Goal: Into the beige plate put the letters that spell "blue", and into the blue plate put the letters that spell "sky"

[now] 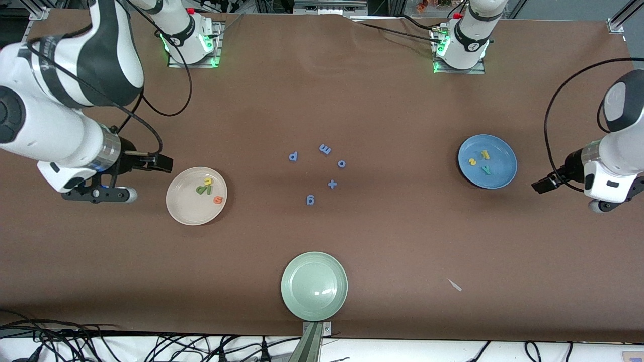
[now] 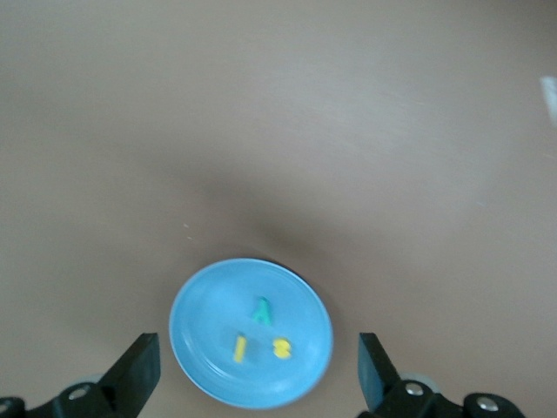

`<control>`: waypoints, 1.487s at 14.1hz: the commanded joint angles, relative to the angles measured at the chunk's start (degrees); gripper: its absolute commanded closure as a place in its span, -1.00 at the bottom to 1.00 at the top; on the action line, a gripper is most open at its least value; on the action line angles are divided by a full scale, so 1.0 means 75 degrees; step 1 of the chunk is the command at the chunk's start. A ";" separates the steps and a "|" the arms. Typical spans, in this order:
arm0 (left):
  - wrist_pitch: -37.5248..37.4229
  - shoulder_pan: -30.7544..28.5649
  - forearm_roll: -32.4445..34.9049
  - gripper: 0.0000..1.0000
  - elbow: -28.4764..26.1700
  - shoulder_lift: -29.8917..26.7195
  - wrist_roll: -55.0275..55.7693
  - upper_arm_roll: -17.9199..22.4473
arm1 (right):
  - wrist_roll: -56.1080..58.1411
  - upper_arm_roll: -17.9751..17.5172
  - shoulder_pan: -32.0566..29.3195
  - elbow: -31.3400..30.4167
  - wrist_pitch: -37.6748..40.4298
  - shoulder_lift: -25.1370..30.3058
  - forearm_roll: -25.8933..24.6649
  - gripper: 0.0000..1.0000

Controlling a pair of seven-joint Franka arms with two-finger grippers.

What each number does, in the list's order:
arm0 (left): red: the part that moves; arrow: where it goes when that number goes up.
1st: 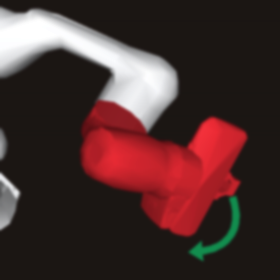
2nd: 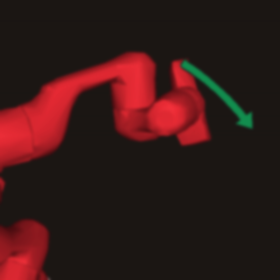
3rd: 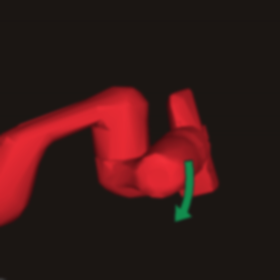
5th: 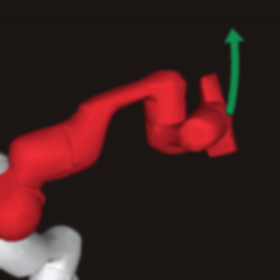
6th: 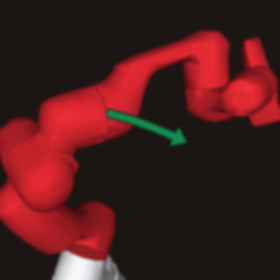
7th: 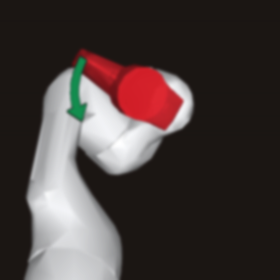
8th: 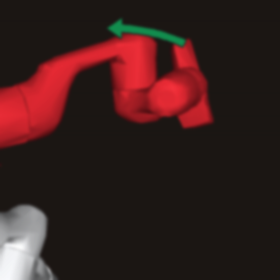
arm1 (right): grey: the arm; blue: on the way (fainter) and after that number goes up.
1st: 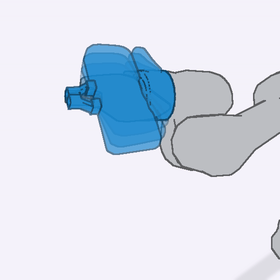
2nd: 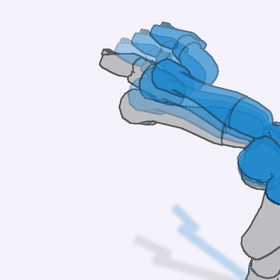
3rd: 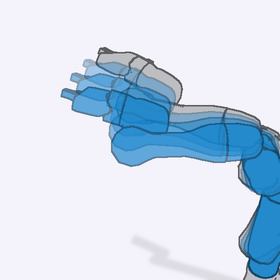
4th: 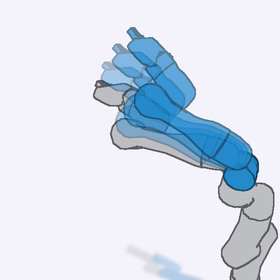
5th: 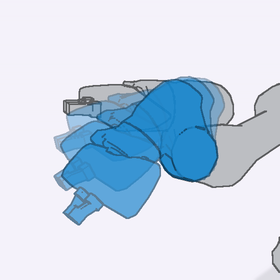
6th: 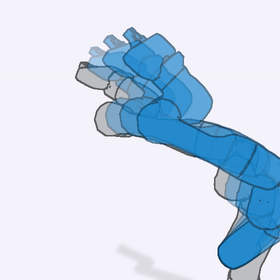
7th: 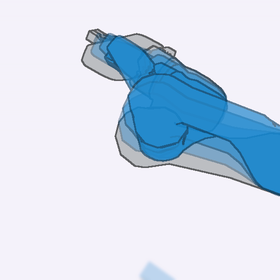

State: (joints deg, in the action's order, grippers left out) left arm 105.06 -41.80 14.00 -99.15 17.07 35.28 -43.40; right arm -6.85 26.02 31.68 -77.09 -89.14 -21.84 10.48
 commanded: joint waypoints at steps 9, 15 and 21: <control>-0.2125 0.6414 -0.1819 -1.00 0.0670 -0.2028 -0.2555 0.6568 | 0.0550 -0.3093 -0.3238 -0.1674 0.0213 0.2220 -0.1163 -0.99; -0.2521 0.6968 -0.1936 -1.00 0.1007 -0.2476 -0.2676 0.6911 | 0.0504 -0.3154 -0.3392 -0.1359 0.0202 0.2022 -0.1116 -0.99; -0.3274 0.6910 -0.2135 -1.00 0.1396 -0.2464 -0.3203 0.6947 | 0.0597 -0.3142 -0.3416 -0.1018 0.0120 0.1740 -0.1163 -0.99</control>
State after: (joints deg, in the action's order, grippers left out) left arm 82.05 9.93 0.52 -90.14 -1.76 13.99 7.61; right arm -3.45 3.44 7.18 -86.50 -88.54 -7.94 2.31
